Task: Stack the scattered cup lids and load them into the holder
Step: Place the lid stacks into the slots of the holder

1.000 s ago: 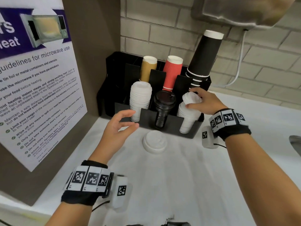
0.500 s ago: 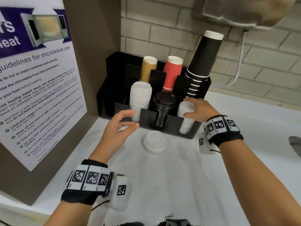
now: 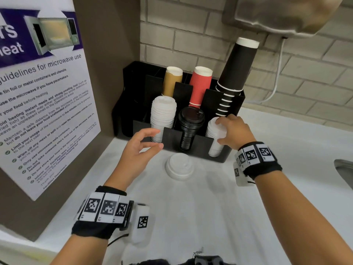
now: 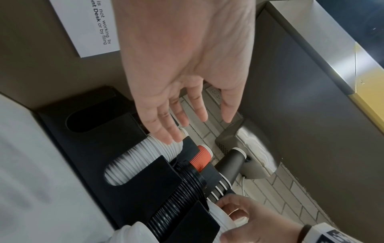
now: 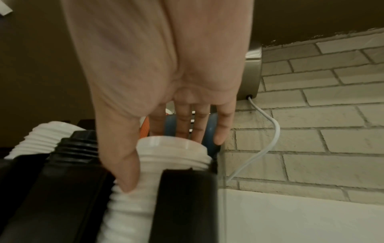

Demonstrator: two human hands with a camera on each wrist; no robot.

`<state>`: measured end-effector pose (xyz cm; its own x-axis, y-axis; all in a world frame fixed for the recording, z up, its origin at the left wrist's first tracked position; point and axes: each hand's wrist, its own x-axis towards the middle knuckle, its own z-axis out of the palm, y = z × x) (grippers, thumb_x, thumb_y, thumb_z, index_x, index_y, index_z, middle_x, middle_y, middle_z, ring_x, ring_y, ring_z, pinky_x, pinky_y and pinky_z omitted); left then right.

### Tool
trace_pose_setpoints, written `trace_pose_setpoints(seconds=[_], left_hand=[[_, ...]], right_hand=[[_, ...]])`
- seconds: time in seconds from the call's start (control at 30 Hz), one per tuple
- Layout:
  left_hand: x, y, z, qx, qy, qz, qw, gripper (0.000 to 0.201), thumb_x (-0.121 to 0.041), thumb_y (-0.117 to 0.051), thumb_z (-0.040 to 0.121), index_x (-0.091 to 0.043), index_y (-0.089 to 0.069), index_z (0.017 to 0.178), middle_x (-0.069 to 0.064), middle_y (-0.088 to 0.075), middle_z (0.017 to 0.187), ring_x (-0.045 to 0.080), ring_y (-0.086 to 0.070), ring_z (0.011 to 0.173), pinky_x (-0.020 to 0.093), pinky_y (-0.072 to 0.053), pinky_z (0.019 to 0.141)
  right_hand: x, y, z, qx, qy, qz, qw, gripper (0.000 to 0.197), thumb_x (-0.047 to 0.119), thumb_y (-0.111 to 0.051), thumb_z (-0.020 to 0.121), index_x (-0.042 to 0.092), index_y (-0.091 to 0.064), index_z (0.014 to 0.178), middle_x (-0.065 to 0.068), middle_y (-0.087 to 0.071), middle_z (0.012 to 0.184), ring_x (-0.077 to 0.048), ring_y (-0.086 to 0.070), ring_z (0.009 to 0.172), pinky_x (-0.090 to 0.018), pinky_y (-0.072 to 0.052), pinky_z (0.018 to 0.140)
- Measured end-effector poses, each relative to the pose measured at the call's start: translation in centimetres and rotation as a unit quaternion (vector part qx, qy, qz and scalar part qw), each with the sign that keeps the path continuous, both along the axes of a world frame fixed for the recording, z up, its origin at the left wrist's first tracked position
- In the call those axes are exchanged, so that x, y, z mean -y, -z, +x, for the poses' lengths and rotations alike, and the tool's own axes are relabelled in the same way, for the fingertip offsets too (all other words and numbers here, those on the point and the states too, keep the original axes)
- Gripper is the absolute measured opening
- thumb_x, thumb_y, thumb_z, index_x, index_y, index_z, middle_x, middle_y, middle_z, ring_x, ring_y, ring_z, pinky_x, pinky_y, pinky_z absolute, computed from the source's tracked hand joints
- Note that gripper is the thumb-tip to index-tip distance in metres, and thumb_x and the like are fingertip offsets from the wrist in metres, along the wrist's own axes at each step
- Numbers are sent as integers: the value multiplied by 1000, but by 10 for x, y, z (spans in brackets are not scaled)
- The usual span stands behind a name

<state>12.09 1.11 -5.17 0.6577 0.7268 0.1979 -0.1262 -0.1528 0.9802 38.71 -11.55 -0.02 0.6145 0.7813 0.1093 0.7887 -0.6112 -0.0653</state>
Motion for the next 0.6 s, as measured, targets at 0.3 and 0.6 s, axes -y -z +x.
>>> trace_pose_setpoints(seconds=[0.3, 0.6], left_hand=[[-1, 4, -3, 3, -4, 0, 1000, 34, -13, -69, 89, -39, -64, 109, -18, -61, 116, 4, -65, 97, 27, -48, 90], [1, 1, -5, -3, -9, 5, 1000, 31, -13, -68, 89, -32, -62, 114, -14, -60, 119, 6, -63, 97, 29, -49, 93]], right_hand=[[-1, -2, -38, 17, -104, 145, 984, 44, 19, -75, 74, 13, -62, 116, -12, -57, 108, -31, -52, 101, -41, -45, 86], [-43, 54, -93, -134, -160, -198, 958, 95, 50, -79, 69, 33, -28, 146, -10, -39, 136, -30, -40, 126, -44, -42, 102]])
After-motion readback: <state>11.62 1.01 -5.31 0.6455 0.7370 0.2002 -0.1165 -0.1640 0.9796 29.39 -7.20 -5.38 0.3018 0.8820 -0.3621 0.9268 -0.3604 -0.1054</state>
